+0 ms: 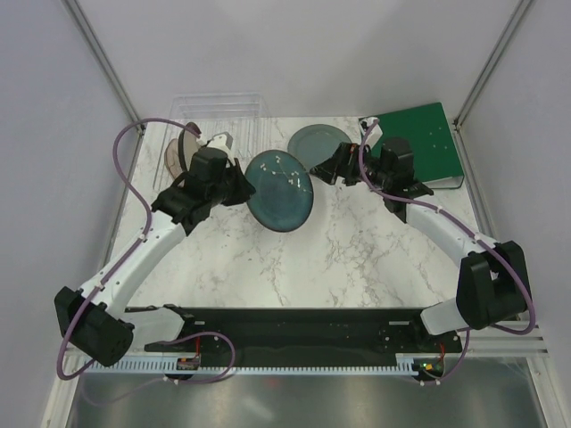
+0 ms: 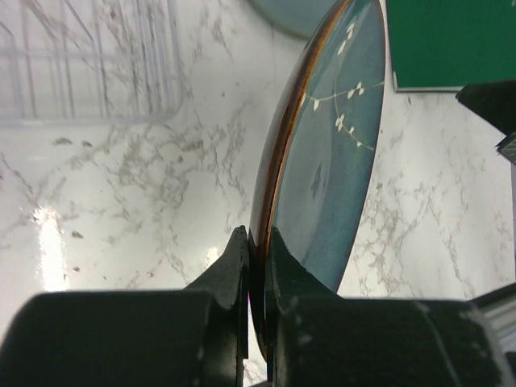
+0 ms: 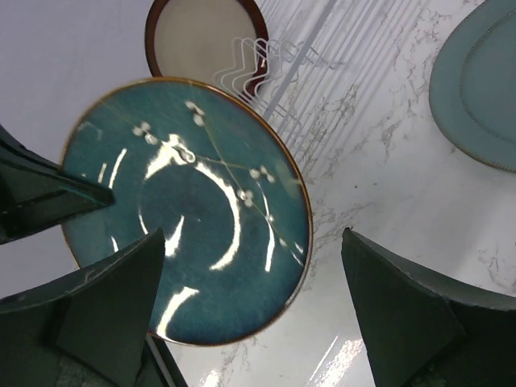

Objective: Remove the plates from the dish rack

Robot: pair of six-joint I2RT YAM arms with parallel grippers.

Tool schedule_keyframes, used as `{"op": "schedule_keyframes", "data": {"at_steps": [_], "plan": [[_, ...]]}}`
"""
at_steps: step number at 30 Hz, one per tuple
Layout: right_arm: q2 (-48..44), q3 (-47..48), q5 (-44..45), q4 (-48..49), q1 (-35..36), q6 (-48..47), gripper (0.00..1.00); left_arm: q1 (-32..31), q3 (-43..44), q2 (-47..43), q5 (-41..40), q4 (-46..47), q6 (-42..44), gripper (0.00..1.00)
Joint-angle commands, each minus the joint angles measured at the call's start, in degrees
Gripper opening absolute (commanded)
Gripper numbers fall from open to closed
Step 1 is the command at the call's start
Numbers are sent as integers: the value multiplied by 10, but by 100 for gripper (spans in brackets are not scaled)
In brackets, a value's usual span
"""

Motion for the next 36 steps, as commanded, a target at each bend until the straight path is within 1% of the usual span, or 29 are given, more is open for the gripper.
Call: {"op": "schedule_keyframes", "data": {"at_steps": [1,9,15,17,18,19,21,22,24,25,26,27,28,29,32,33,34,35,36], "plan": [[-9,-9,-31,59,5,19,98,1,-4,-40,67,185,-101,2],[11,-28,-24,55,5,23,98,1,-22,-60,66,198,-106,2],[29,-45,-62,111,6,60,96,1,-38,-75,73,218,-111,2],[39,-48,-88,153,5,75,92,1,-45,-75,85,227,-116,2],[44,-54,-98,171,5,96,91,1,-48,-76,88,232,-120,2],[46,-56,-105,203,5,106,87,1,-52,-76,92,242,-126,2],[59,-60,-128,234,5,125,79,2,-63,-76,95,249,-129,2],[62,-62,-133,260,5,140,65,2,-66,-76,99,256,-131,2],[66,-65,-143,275,5,149,53,2,-71,-77,97,257,-132,2],[67,-66,-147,286,6,154,29,3,-73,-78,93,258,-131,2],[68,-68,-148,289,5,156,15,4,-74,-79,91,257,-131,2],[68,-68,-145,288,5,156,3,5,-74,-79,89,257,-129,2],[66,-68,-146,287,5,156,0,6,-74,-79,85,256,-123,2],[66,-66,-146,287,5,156,0,7,-74,-78,82,253,-118,2],[60,-61,-139,279,5,149,0,10,-72,-74,74,244,-102,9],[59,-58,-137,274,5,146,0,11,-71,-73,73,241,-95,13],[58,-52,-121,252,3,141,0,12,-70,-69,65,237,-82,32],[52,-43,-113,238,2,135,0,12,-65,-67,58,231,-74,43],[49,-37,-103,213,-3,121,0,12,-62,-62,50,213,-57,52]]}}
